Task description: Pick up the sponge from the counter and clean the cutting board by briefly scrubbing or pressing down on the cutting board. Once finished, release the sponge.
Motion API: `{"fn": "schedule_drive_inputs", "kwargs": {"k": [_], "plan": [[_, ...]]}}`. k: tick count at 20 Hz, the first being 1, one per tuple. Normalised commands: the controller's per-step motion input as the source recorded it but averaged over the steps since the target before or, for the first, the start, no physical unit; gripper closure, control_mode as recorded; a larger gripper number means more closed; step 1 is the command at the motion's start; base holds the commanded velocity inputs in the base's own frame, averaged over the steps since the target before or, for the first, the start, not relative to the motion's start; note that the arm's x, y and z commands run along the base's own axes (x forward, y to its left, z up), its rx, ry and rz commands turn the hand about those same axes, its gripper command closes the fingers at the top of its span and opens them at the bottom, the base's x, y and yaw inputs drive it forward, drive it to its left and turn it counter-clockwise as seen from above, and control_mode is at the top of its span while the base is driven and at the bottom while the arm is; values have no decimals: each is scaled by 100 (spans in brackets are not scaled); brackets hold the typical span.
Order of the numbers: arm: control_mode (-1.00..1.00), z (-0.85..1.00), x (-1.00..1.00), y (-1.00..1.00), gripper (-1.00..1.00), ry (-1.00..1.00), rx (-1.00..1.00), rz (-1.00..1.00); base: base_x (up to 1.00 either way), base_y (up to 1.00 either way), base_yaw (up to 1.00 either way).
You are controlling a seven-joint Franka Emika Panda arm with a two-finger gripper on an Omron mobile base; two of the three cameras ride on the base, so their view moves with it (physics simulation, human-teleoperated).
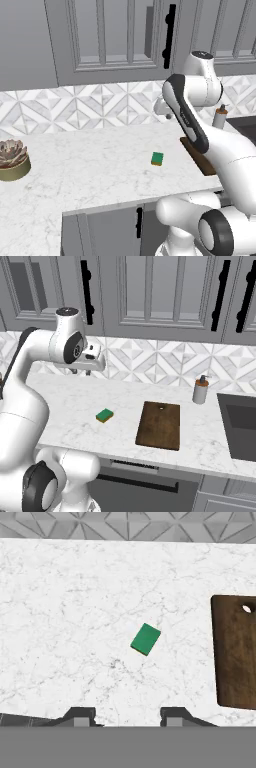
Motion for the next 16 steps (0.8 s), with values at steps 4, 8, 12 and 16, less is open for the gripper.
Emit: {"fn": "schedule_drive_inputs", "kwargs": {"k": [4, 8, 12, 16], "plan": [[-100, -25, 7, 0, -100, 4, 0, 0, 0, 0, 0], [-100, -92, 11, 0, -100, 9, 0, -7, 0, 0, 0], [-100, -96, 20, 0, -100, 4, 0, -15, 0, 0, 0], [-100, -77, 2, 0, -100, 0, 0, -20, 0, 0, 0]]}}
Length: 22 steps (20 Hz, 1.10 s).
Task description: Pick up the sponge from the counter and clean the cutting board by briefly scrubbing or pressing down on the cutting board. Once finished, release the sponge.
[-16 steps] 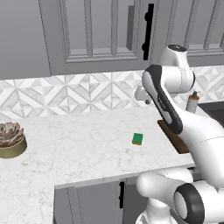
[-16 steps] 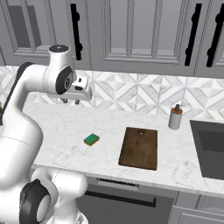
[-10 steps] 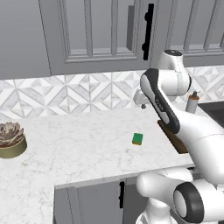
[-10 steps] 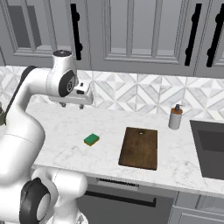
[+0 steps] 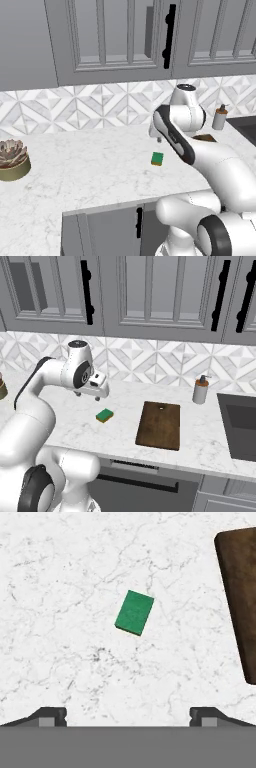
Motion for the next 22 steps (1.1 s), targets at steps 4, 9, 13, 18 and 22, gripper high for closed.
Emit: {"fn": "schedule_drive_inputs", "kwargs": {"k": [4, 9, 13, 18, 22], "plan": [[-100, -46, 21, 0, -100, 0, 0, -14, 0, 0, 0], [-100, -29, 40, -2, -100, 0, 1, -9, 0, 0, 0], [-100, -22, 39, 0, -100, 1, 0, -6, 0, 0, 0], [-100, -31, 20, 0, -100, 3, 0, -3, 0, 0, 0], [-100, -31, 11, -4, -100, 4, 0, 0, 0, 0, 0]]}}
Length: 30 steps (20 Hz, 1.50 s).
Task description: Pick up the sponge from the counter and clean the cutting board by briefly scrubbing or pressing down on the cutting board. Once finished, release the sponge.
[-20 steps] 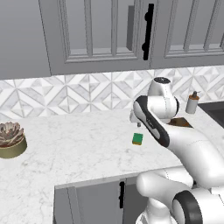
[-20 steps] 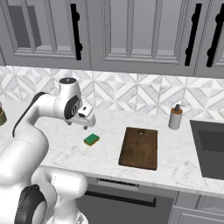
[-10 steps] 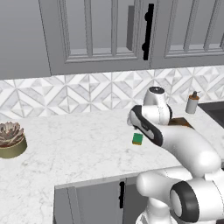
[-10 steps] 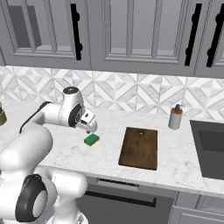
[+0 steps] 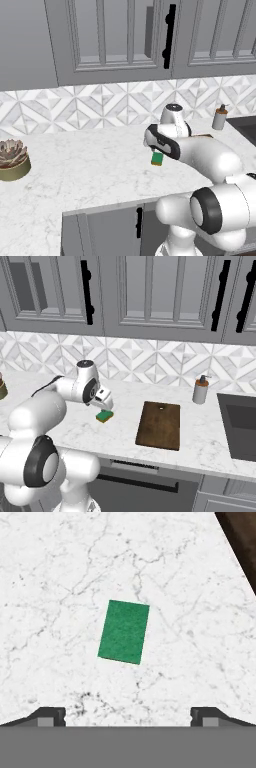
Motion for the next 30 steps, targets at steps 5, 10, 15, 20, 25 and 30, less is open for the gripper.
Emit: {"fn": "schedule_drive_inputs", "kwargs": {"k": [5, 10, 15, 20, 25, 30], "plan": [[-100, -22, 23, -3, -100, 5, 0, 0, 0, 0, 0], [-100, -15, 26, 0, -100, 5, 0, 0, 0, 0, 0], [-100, -21, 18, -1, -100, 5, 0, 0, 0, 0, 0], [-100, -27, 12, -7, -100, 3, 0, 0, 0, 0, 0], [-100, -26, 12, -7, -100, 3, 0, 0, 0, 0, 0], [-100, -18, 27, 0, -100, 4, 0, 0, 0, 0, 0]]}}
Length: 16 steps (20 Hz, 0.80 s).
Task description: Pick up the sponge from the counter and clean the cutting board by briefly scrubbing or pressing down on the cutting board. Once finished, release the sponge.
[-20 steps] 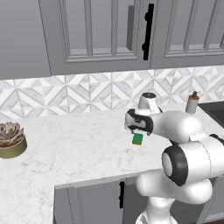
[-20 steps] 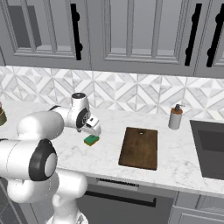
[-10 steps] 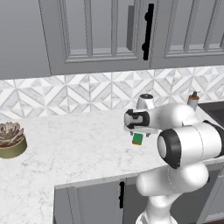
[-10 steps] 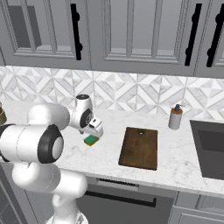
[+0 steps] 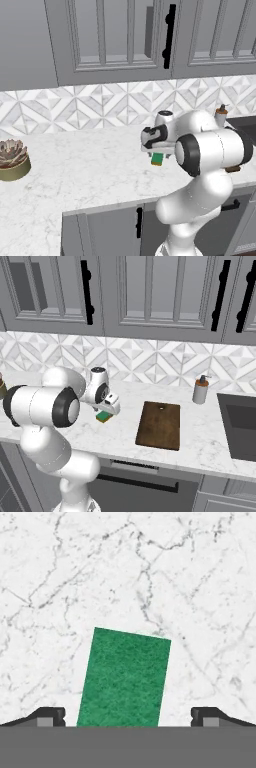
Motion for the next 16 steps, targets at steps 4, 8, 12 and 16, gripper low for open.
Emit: {"fn": "schedule_drive_inputs", "kwargs": {"k": [4, 8, 12, 16], "plan": [[-100, -20, 19, 0, -100, 3, 0, 0, 0, 0, 0], [-100, -24, 14, 0, -100, 2, 0, 0, 0, 0, 0], [-100, -27, 15, 0, -100, 2, 0, 0, 0, 0, 0], [-100, -38, 4, 0, -100, 1, 0, 0, 0, 0, 0]]}}
